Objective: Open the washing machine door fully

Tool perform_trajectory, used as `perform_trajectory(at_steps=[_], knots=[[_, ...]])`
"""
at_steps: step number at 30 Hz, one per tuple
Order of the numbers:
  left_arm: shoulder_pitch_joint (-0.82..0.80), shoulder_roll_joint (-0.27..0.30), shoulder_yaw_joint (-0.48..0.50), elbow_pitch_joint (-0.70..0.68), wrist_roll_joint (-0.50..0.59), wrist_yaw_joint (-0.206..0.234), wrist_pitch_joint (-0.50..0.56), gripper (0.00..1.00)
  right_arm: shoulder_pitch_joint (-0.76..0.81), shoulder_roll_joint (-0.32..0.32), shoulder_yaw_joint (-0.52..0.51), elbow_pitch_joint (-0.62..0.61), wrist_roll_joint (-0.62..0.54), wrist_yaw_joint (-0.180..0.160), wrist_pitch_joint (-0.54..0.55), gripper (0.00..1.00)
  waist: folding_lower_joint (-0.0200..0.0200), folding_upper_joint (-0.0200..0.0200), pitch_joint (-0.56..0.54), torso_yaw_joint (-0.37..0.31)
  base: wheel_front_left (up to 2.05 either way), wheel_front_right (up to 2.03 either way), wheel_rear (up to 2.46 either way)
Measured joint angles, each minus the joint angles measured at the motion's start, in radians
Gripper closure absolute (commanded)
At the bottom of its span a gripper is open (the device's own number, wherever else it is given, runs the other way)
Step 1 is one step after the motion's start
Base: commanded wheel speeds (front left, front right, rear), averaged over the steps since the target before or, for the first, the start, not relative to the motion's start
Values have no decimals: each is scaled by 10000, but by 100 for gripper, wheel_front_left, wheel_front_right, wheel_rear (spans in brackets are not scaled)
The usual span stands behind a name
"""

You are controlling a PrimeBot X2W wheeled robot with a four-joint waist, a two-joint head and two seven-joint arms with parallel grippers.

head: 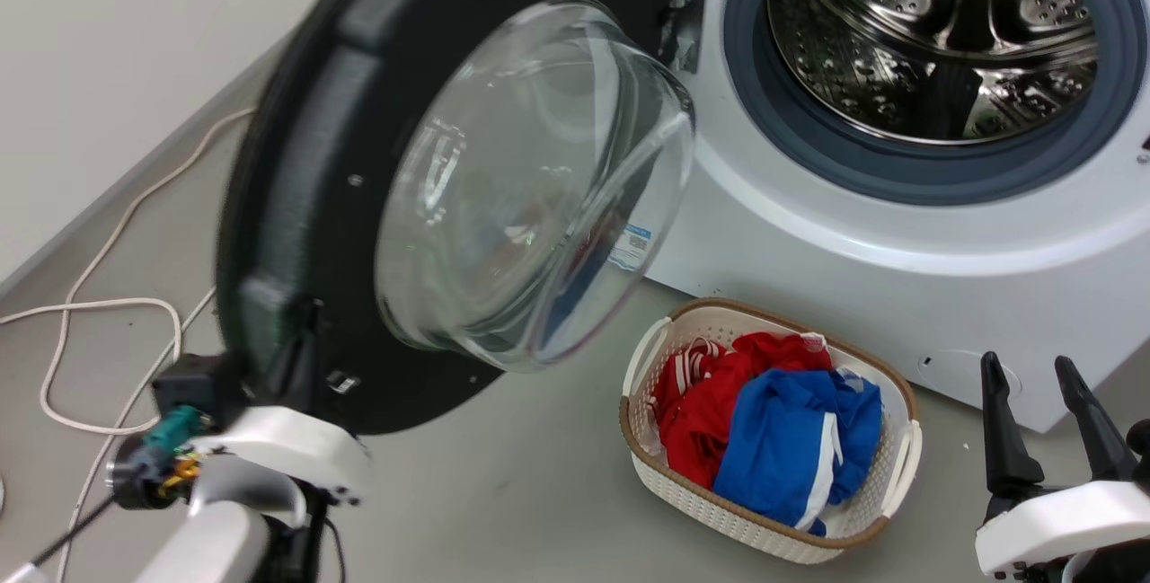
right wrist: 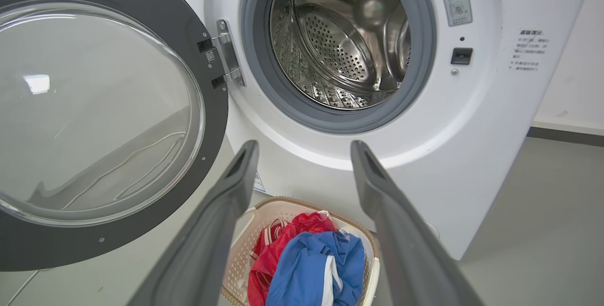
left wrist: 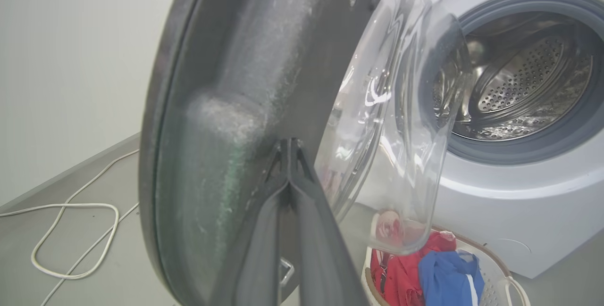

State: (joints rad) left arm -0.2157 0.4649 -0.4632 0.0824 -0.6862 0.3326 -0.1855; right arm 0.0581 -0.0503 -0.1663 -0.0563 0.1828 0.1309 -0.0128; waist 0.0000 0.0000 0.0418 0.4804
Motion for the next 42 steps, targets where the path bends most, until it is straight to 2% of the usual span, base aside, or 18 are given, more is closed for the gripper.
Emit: perform_trajectory(at_steps=[8,13,19,23,28,31,42], knots=[[-662,435,1306,1739,-775,-652,-458,100,-184,-2,-46,-324,-178,-2,222,0,0,0,529,-491,0,0,0],[-1196,499,1910,3047,-968,-1271,-660,100,-232,-2,-31,-380,-203,-2,232,0,0,0,708,-687,0,0,0],[-1506,437,2383,3981,-884,-1772,-744,100,-289,0,-31,-387,-201,-2,232,0,0,0,685,-786,0,0,0],[-1538,199,2681,4077,-366,-2004,-746,100,-294,0,-35,-351,-198,-2,232,0,0,0,614,-790,0,0,0],[-879,-322,3124,3333,493,-1877,-752,100,-286,-2,15,-182,-113,-2,157,0,0,0,304,-839,0,0,0],[-105,-637,3212,2637,1043,-1649,-757,100,-178,-2,65,-29,27,-2,84,0,0,0,43,-883,0,0,0],[1959,-1058,2190,127,2105,-934,-500,100,42,-2,414,136,81,-2,-31,0,0,0,-531,-1538,0,0,0]])
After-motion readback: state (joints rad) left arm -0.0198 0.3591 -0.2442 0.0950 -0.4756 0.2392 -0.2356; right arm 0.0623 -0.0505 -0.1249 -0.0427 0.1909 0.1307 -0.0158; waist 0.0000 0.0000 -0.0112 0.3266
